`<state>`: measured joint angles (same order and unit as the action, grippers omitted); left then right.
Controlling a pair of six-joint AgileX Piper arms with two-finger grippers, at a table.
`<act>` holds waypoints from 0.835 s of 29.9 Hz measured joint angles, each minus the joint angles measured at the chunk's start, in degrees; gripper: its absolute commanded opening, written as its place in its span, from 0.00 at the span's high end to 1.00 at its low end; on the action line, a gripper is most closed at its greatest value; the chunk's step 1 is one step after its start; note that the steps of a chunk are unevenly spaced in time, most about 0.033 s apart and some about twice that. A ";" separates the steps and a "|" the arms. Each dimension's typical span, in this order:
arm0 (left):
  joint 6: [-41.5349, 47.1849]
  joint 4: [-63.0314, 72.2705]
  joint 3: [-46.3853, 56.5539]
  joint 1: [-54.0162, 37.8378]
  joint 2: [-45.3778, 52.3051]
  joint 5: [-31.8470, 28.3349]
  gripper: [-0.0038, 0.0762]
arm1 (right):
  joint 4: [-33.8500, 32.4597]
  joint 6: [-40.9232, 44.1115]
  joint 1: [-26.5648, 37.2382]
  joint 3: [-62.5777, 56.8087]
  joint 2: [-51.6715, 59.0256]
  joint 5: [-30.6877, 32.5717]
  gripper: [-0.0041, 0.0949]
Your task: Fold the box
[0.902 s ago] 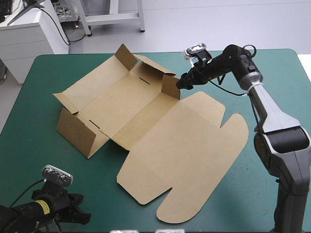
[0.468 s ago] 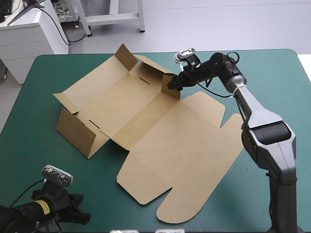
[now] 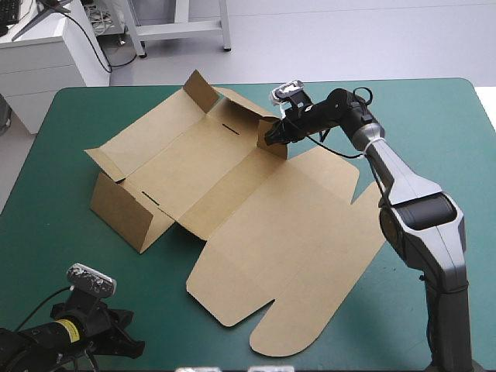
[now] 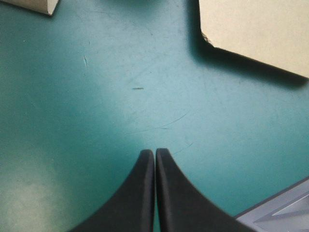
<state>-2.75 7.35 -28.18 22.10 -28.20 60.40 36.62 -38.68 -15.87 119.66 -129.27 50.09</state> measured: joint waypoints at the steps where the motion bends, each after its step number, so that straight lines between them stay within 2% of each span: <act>1: 0.00 0.00 0.00 0.00 0.00 0.00 0.96 | 0.00 0.00 0.00 0.00 0.00 0.00 0.97; 11: 0.00 0.00 0.00 0.00 0.00 0.00 0.96 | -0.29 0.00 0.00 0.16 0.00 0.07 0.98; 14: 0.00 0.00 0.00 0.00 0.00 0.13 0.96 | -0.80 -0.14 0.00 1.51 -0.06 1.84 0.98; 25: 0.00 0.00 0.00 0.00 0.00 0.08 0.96 | -7.32 -6.57 0.00 17.03 -0.11 17.95 0.98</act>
<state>-2.75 7.35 -28.18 22.10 -28.20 60.48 29.31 -45.25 -15.87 136.69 -129.38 68.05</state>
